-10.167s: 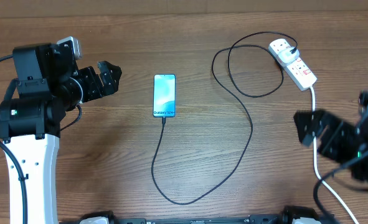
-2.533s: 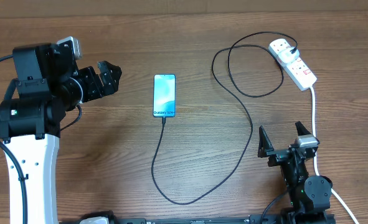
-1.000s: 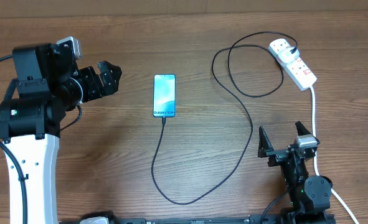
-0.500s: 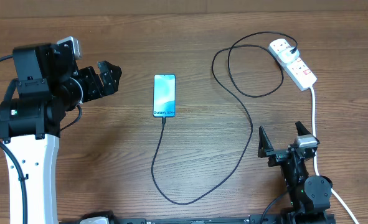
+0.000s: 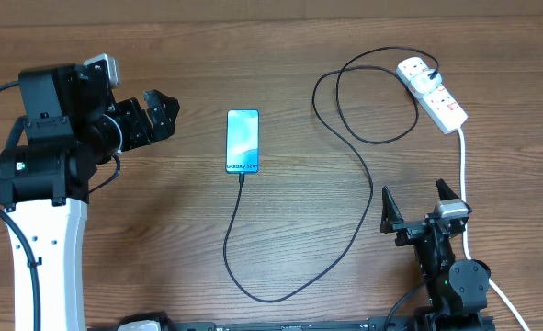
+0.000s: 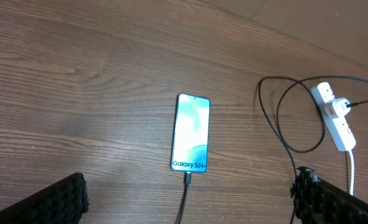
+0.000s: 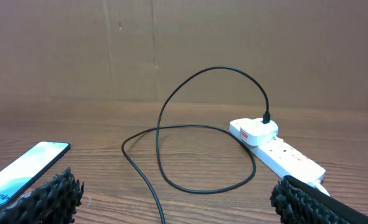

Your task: Plug charger to phone and switch on socket

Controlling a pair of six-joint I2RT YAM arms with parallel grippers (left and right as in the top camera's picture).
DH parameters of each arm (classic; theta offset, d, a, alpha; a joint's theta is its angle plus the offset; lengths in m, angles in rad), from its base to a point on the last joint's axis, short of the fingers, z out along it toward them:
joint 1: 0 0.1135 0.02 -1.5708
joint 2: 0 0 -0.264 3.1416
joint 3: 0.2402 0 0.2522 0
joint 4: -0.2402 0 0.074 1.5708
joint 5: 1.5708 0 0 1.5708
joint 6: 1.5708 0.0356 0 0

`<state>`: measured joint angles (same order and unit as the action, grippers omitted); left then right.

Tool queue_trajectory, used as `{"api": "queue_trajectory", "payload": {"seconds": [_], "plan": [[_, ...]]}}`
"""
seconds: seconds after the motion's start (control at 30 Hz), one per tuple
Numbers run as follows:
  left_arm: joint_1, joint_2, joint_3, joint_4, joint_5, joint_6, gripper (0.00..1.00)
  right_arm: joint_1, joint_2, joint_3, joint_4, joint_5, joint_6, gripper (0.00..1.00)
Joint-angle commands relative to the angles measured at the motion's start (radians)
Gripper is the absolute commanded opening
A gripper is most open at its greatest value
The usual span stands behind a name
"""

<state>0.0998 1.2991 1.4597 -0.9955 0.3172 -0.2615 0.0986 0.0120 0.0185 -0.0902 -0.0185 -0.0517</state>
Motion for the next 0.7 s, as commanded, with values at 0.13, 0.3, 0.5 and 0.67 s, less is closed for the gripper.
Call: {"api": "queue_trajectory", "payload": {"seconds": [0.13, 0.3, 0.5, 0.67], "plan": [[-0.002, 0.003, -0.004, 0.005, -0.007, 0.011, 1.0, -0.003, -0.009, -0.01, 0.005, 0.002, -0.002, 1.0], [-0.002, 0.003, -0.004, 0.005, -0.007, 0.011, 1.0, -0.003, -0.009, -0.01, 0.005, 0.002, -0.002, 1.0], [-0.002, 0.003, -0.004, 0.005, -0.007, 0.011, 1.0, -0.003, -0.009, -0.01, 0.005, 0.002, -0.002, 1.0], [-0.002, 0.008, -0.004, 0.005, -0.019, 0.012, 1.0, -0.003, -0.009, -0.01, 0.005, 0.002, -0.002, 1.0]]}}
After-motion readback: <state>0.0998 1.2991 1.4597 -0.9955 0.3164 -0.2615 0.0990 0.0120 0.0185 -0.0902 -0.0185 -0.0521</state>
